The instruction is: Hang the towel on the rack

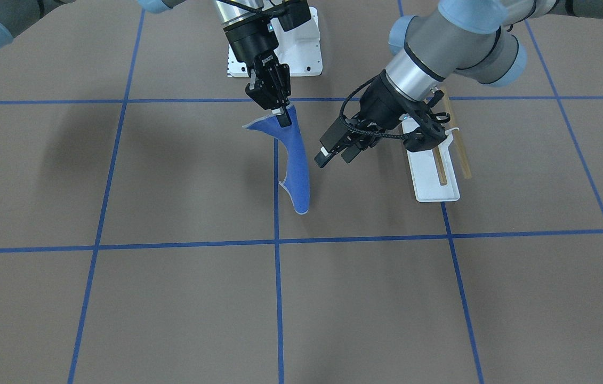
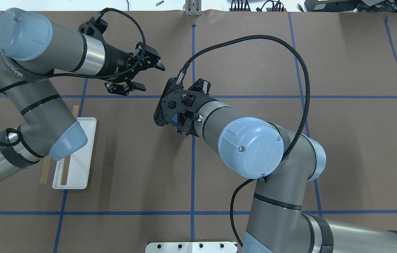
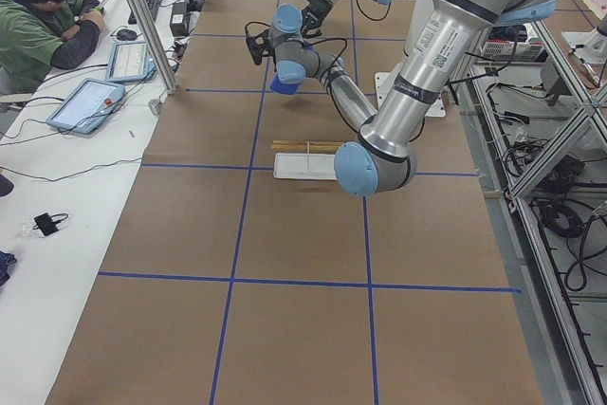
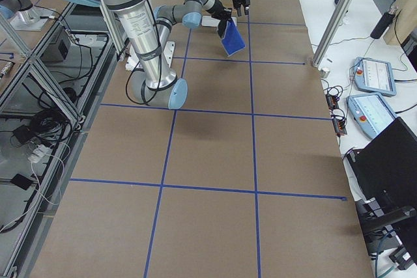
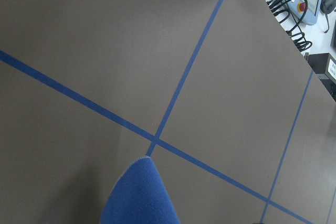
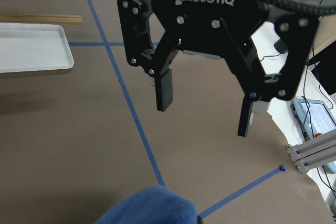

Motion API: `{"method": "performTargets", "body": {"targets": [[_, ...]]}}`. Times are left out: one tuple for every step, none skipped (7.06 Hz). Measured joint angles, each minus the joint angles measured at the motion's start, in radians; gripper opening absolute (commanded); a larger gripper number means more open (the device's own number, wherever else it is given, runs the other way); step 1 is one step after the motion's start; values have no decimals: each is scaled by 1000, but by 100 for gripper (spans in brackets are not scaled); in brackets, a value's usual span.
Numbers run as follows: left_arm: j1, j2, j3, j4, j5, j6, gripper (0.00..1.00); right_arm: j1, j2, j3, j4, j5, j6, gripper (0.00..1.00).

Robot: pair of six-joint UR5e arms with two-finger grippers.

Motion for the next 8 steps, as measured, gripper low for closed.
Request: {"method": "performTargets", "body": {"targets": [[22, -3, 3, 0, 18, 0, 75, -3, 15, -15, 0, -3, 1, 0], [50, -4, 8, 0, 40, 3, 73, -3, 25, -24, 1, -3, 1, 0], [69, -4, 15, 0, 56, 7, 71, -4, 31, -30, 1, -3, 0, 0], [77, -3, 23, 0, 64, 10, 65, -4, 34, -33, 1, -3, 0, 0], [80, -1, 27, 0, 66, 13, 44, -4, 37, -34, 1, -3, 0, 0], [80, -1, 28, 0, 67, 14, 21, -4, 38, -36, 1, -3, 0, 0], [81, -2, 28, 0, 66, 15, 4, -4, 38, -37, 1, -3, -1, 0], [81, -2, 28, 0, 66, 16, 0, -5, 36, -36, 1, -3, -1, 0]]}}
